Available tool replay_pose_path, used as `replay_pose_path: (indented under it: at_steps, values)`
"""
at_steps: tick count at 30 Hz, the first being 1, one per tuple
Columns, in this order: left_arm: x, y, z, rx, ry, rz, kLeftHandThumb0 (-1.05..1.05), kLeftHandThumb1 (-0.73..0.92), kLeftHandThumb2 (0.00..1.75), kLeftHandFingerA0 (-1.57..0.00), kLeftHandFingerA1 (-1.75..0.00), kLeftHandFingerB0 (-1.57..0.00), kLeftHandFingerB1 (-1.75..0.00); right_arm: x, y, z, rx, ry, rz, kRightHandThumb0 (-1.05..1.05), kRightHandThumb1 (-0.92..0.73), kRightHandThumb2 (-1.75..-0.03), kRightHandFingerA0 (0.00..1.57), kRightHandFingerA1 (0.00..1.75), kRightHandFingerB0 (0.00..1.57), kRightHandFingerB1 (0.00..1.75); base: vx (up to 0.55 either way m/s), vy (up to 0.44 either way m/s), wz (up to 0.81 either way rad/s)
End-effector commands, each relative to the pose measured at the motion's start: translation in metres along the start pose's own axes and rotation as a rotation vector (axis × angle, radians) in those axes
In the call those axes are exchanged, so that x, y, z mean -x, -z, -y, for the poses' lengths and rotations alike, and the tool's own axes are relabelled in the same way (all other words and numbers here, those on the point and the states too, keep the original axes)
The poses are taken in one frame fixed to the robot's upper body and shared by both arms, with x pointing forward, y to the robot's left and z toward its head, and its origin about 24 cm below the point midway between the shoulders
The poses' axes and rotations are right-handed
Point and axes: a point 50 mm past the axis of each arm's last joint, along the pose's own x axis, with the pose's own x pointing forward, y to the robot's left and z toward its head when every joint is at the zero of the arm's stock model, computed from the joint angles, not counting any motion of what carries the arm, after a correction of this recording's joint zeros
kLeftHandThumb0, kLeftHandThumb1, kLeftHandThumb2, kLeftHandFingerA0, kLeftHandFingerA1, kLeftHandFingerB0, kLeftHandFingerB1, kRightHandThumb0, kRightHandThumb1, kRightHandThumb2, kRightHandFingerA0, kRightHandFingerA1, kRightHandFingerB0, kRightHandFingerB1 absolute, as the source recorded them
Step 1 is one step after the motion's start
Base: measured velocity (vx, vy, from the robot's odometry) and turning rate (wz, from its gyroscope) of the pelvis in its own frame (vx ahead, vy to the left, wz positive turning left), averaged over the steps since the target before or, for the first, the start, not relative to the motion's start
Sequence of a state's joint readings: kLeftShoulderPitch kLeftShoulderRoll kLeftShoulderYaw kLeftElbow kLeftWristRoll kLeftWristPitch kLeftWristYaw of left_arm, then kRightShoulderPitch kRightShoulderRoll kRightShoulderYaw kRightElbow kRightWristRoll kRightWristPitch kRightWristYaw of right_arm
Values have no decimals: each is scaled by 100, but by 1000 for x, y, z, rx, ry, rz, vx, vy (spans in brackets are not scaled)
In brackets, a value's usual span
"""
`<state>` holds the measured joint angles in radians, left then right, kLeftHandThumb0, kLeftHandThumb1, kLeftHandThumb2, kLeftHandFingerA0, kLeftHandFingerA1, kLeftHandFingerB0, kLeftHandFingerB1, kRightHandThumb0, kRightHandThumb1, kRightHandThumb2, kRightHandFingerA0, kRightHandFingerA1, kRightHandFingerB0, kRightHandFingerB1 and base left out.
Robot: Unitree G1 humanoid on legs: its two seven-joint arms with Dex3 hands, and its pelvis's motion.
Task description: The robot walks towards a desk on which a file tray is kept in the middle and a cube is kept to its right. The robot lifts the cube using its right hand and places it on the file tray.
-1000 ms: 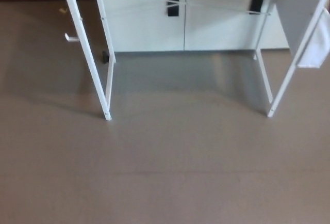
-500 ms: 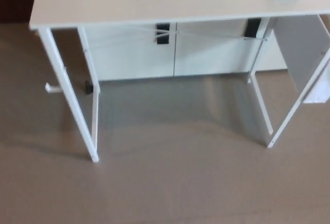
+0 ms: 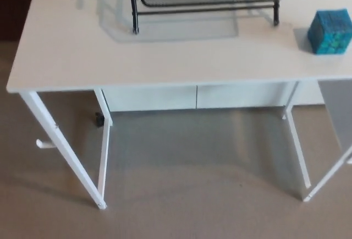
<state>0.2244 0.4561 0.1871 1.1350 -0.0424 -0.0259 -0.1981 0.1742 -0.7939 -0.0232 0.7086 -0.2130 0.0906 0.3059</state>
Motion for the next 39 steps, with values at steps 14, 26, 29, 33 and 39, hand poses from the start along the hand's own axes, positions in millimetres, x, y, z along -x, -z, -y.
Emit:
replay_pose_path:
  at_steps: [14, 26, 29, 33, 39]
  values:
    - [1, -2, -4, -27, -21, 17, -80, 50, 106, -28, -73, -31, -70, -9, 9, -1, -116, 2, -57, -56, -63, -60, 25, 36, 20, 28, 189, 138, -9]
    - [1, 0, -3, -18, -27, 20, -79, 50, 106, -29, -73, -27, -69, -12, 8, 0, -83, 6, -57, -64, -52, -80, 22, 46, 13, 39, 75, -129, 5]
    - [0, 1, -3, 10, -29, 13, -75, 69, 73, -30, -81, -31, -74, -9, 6, 3, -97, 7, -28, -31, -42, -97, 8, 51, 6, 49, 82, -134, -3]
    - [1, 0, -4, -36, -28, 20, -80, 49, 105, -31, -74, -34, -71, -9, 3, 6, -40, -14, -42, -61, -67, -60, 47, 42, 16, 27, 54, -12, -8]
    - [0, -7, -5, -32, -23, 26, -81, 50, 106, -32, -74, -33, -71, -10, 0, 6, -112, 3, -10, -57, -62, -59, 17, 35, 20, 28, 142, 128, 3]
